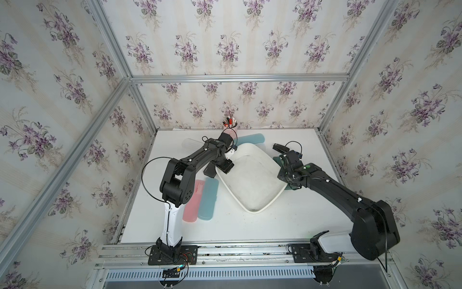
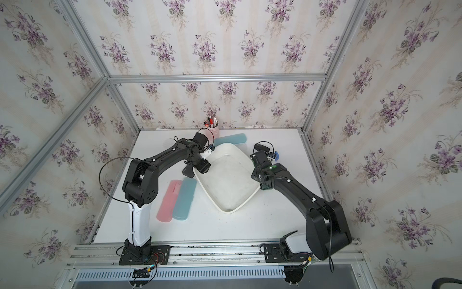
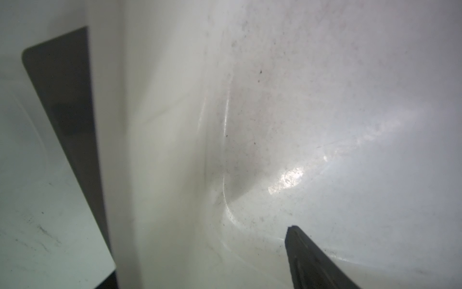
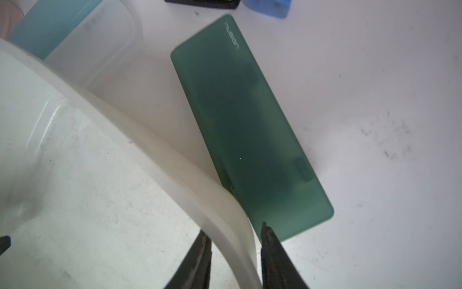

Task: Put the pencil case into the storage box
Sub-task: Adjust the storage box at the center of the board.

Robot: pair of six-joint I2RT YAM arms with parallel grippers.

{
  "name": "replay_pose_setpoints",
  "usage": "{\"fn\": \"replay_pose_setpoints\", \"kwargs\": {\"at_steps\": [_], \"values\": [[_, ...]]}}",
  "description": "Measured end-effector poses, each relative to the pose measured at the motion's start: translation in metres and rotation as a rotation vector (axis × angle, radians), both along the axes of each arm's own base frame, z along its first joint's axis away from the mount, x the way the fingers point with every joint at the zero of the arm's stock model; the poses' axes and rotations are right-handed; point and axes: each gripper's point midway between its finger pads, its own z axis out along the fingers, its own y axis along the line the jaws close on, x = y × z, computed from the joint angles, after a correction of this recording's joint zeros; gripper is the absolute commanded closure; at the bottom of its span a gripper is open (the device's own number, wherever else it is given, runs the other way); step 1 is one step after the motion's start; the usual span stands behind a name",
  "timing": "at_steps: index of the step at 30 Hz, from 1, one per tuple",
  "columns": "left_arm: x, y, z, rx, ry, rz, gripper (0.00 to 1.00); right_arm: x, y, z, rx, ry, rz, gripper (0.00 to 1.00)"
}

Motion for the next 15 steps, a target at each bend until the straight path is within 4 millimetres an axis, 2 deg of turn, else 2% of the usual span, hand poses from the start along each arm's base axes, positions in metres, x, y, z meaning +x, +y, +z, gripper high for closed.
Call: {"fn": "replay_pose_setpoints", "kwargs": {"at_steps": [5, 9, 15], "values": [[-0.025, 0.001, 0.002, 0.029, 0.03, 0.058, 0.17, 0.043, -0.009, -0.007, -0.114, 0.033, 0.088, 0.61], [-0.049, 0.003, 0.005, 0.047, 0.062, 0.097, 0.15, 0.072, -0.006, -0.013, -0.167, 0.04, 0.174, 0.58], [-0.088, -0.001, 0.016, 0.062, 0.098, 0.117, 0.13, 0.099, 0.001, -0.023, -0.217, 0.051, 0.287, 0.56]]}}
